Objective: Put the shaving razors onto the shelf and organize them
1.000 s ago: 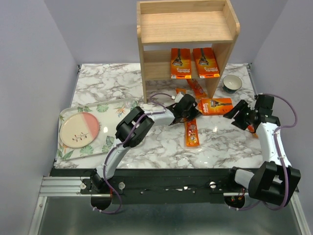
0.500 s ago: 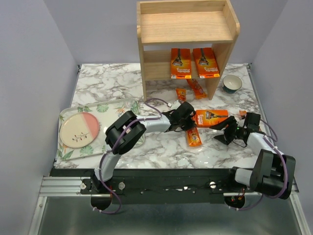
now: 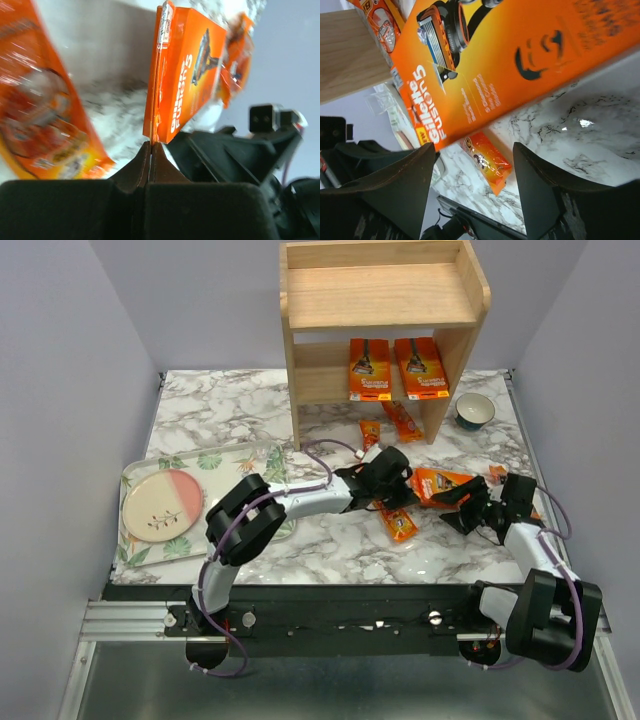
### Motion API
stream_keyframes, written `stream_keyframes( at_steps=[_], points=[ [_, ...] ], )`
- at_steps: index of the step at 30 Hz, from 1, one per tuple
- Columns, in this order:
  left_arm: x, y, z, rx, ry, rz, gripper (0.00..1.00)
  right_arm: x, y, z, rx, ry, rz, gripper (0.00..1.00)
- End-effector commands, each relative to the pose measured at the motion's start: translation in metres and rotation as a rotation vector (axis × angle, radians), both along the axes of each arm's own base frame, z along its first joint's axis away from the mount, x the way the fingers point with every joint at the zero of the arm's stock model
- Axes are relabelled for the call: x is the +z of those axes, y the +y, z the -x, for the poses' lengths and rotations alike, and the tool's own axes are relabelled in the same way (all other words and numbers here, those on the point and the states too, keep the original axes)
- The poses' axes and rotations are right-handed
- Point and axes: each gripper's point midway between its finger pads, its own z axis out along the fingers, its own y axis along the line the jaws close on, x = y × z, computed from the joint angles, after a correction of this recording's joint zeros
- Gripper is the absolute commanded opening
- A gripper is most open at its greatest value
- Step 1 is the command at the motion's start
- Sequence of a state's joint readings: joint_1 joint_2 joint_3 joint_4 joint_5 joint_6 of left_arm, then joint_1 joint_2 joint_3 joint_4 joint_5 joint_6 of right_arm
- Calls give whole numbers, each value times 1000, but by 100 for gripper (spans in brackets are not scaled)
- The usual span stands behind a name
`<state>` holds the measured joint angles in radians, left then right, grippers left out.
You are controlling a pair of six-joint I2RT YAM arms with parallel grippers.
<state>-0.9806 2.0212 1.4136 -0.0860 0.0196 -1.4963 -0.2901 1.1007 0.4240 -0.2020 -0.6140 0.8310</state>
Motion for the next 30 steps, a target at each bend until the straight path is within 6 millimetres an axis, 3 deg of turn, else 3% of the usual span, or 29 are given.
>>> stream_keyframes(
  at_steps=[1, 8, 13, 19, 24, 28, 29, 30],
  points=[
    [24, -29, 25, -21, 14, 53, 0, -2, -2, -5, -39, -2, -13, 72],
    [24, -45, 37, -42, 19, 72, 0, 2, -1, -19, -38, -50, -32, 69],
    [21, -41, 40, -45, 21, 64, 0, 4, 0, -17, -37, -67, -36, 52],
    [11, -28, 44, -32, 53, 24, 15, 7, -5, -18, -49, -110, 14, 32],
    [13, 1, 41, -29, 46, -26, 48, 24, -11, -23, -22, -185, 90, 25],
    [40, 43, 18, -35, -78, -129, 58, 48, -9, -25, 45, -244, 127, 25],
    [52, 66, 10, -73, -138, -194, 60, 51, -6, -22, 65, -239, 125, 25],
    [58, 80, 4, -90, -181, -229, 62, 67, -7, -27, 97, -288, 154, 25]
  ],
)
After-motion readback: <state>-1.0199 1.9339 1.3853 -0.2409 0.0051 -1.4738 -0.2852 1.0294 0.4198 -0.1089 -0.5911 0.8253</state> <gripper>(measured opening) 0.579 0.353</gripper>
